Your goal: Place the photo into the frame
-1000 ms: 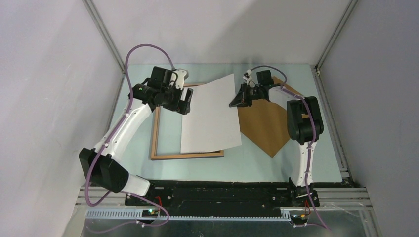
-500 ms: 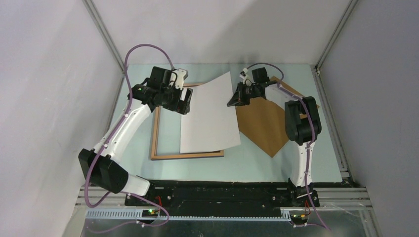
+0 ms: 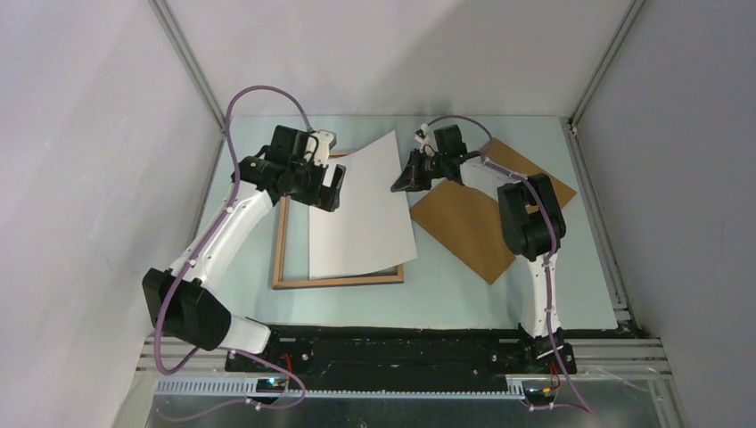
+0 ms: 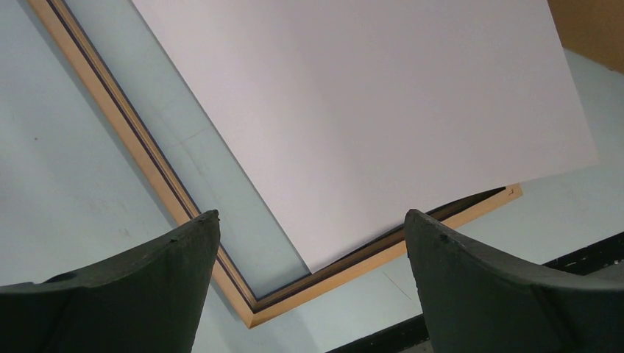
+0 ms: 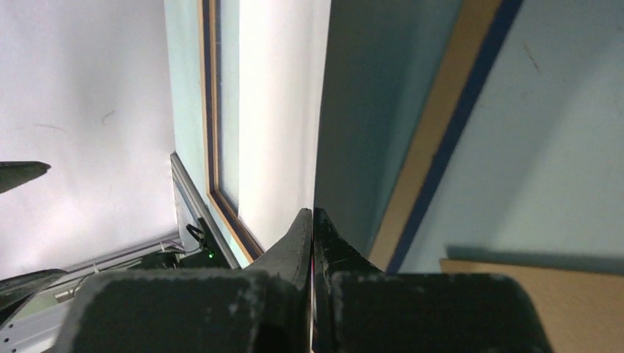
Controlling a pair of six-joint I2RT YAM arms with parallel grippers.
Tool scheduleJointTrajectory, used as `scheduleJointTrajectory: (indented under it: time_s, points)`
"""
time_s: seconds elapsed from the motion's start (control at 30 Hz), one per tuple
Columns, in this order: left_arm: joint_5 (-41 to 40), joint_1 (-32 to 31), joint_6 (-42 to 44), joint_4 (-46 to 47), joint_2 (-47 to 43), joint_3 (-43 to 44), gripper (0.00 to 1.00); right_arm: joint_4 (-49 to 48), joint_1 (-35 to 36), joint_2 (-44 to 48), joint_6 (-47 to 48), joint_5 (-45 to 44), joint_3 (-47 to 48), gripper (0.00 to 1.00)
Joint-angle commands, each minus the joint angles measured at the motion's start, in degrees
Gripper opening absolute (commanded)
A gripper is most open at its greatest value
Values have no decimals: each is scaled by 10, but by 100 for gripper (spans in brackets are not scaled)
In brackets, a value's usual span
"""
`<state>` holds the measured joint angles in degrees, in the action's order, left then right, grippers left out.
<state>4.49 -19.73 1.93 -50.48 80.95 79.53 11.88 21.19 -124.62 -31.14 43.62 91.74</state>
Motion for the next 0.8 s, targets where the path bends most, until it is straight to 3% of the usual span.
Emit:
scheduleJointTrajectory:
  time_s: [0.0, 0.77]
  points:
    - [-12, 9, 15, 20, -26, -4, 100, -89, 17, -5, -44, -28, 2, 0]
    - [0, 13, 8, 21, -19, -5, 100, -239, 51, -39, -158, -62, -67, 0]
